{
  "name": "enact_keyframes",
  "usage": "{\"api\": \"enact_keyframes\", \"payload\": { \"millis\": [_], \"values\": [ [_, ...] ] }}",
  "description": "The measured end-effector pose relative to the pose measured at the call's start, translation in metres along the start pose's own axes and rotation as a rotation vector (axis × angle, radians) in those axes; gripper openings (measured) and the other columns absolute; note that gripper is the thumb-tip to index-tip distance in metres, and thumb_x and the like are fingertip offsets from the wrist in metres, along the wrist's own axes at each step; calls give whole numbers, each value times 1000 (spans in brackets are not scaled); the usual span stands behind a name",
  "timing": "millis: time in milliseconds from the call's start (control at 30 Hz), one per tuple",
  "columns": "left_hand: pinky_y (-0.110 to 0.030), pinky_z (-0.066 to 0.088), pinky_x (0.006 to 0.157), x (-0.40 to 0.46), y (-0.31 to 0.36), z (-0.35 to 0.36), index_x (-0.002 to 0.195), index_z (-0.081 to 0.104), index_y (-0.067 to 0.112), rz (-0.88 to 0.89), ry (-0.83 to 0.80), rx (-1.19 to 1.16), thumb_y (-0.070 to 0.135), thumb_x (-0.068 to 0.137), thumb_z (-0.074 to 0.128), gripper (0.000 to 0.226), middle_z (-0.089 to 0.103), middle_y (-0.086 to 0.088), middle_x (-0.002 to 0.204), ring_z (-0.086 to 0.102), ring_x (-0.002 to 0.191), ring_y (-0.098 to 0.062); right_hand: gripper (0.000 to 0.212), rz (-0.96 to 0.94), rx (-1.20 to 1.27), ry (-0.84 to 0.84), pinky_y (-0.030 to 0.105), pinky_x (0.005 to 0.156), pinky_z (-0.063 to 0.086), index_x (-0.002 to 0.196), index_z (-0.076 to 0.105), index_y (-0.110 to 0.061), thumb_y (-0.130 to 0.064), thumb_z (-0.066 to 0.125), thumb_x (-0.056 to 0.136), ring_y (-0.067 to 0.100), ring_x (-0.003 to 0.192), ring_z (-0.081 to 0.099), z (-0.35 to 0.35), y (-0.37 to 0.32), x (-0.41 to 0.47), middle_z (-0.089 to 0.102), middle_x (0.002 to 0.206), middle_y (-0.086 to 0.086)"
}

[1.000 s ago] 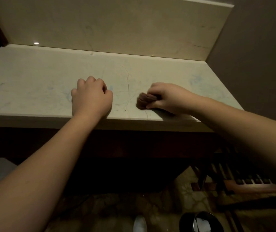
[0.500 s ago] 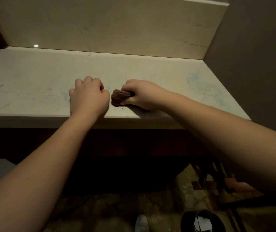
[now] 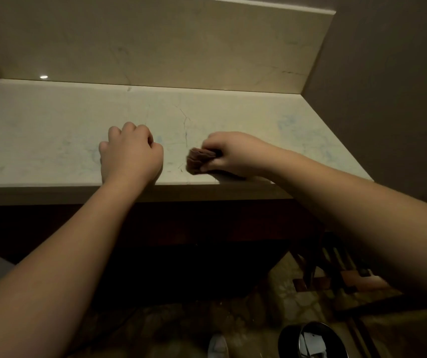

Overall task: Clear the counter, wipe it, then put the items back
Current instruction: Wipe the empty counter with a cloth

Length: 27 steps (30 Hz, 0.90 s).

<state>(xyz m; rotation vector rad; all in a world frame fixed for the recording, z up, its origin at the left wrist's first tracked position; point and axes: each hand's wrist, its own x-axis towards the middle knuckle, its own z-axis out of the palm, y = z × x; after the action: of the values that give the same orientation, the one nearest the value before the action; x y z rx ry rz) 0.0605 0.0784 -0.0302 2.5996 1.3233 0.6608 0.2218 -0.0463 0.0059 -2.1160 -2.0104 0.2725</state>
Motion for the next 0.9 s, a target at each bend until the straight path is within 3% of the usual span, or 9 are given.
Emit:
{"api": "enact_keyframes", "payload": {
  "millis": [133,267,433,733,900],
  "values": [
    [-46,35,89,-1,-1,-1,103,57,14,-6,-7,-17,26,92,43,22,54,-8,111,42,108,-29,15,10,20,24,29,68,33,87,54,-21,-31,66,86,16,83,48,6,-9,12,50,90,-4],
    [-46,36,89,0,-1,-2,104,58,13,-4,-3,-31,27,92,43,24,55,-8,111,43,107,-29,17,21,-1,43,29,66,31,92,61,-9,-23,67,86,18,84,51,0,13,-32,53,91,1],
    [-45,36,89,1,-2,0,105,59,13,-10,4,-19,27,92,42,25,54,-8,112,43,107,-30,16,45,-15,66,27,67,34,92,62,-9,-24,67,86,14,81,51,-8,36,-82,54,90,-2],
    [-46,37,89,0,-2,0,104,58,13,3,4,-16,29,92,43,25,54,-9,113,43,108,-30,20,242,-120,105,31,66,29,86,54,-16,-35,59,91,21,82,48,-11,40,2,52,85,-1],
    [-46,37,89,0,-2,-1,103,59,14,2,9,-19,30,92,43,25,55,-8,112,44,107,-30,21,198,-156,130,32,66,28,86,54,-14,-34,60,90,19,79,45,-8,31,-19,50,86,0]
  ]
}}
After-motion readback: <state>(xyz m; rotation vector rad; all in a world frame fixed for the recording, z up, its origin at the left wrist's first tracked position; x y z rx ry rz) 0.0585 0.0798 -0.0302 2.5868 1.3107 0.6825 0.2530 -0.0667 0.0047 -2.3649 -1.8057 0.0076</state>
